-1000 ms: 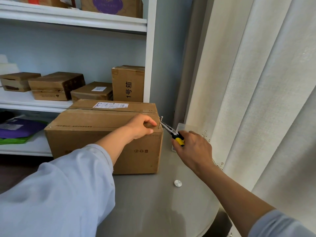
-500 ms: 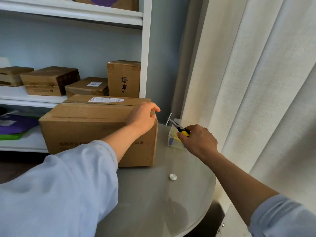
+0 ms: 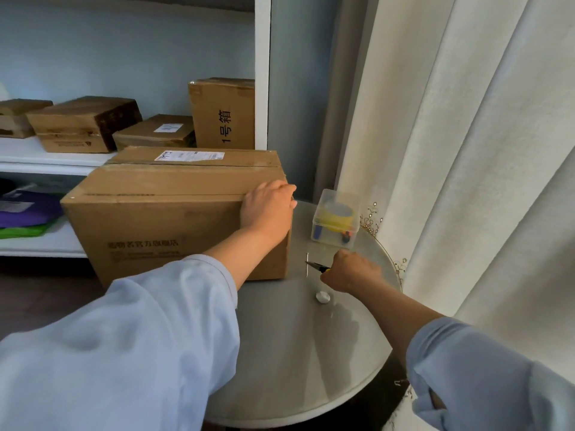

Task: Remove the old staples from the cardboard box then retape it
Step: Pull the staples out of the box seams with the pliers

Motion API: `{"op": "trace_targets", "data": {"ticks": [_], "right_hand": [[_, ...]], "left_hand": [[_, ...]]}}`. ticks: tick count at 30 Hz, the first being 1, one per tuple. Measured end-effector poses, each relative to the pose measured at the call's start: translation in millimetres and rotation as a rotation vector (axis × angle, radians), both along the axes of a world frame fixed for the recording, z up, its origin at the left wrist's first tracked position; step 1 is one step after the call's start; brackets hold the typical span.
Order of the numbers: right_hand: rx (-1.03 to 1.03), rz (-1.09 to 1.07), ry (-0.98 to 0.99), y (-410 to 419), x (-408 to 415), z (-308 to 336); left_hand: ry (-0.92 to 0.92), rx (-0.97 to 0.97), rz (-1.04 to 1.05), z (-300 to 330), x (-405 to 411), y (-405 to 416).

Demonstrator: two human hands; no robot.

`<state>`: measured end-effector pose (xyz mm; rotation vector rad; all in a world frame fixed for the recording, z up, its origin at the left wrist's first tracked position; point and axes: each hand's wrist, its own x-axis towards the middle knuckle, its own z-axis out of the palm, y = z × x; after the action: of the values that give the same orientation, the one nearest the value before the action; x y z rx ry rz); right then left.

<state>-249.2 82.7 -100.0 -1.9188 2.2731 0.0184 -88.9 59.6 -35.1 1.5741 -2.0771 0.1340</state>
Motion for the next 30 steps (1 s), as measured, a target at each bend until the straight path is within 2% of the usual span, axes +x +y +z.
{"op": "trace_targets", "data": {"ticks": [11, 13, 16, 19, 21, 24, 27, 30], "right_hand": [[0.039, -0.059, -0.034, 2, -4, -16], [0.02, -0.097, -0.108, 2, -5, -16], [-0.11, -0.183, -0.346, 3, 1, -4], [-0.283, -0.206, -0.669, -2, 20, 29], [-0.34, -0.15, -0.821, -4, 35, 57], [-0.383, -0.022, -0.901, -3, 60, 95], [-0.408, 0.054, -0.87, -3, 90, 115], [-0.326, 0.041, -1.012, -3, 115, 127]], "left_hand": [[0.014, 0.017, -0.023, 2, 3, -5], [0.012, 0.05, -0.043, 4, 5, -4], [0.054, 0.141, -0.112, 6, 9, -4], [0.298, 0.385, -0.275, 24, 18, 1], [0.423, 0.444, -0.313, 39, 23, 6], [0.607, 0.411, -0.257, 56, 28, 12], [0.928, 0.58, -0.15, 73, 32, 22], [1.012, 0.725, -0.09, 85, 51, 31]]}}
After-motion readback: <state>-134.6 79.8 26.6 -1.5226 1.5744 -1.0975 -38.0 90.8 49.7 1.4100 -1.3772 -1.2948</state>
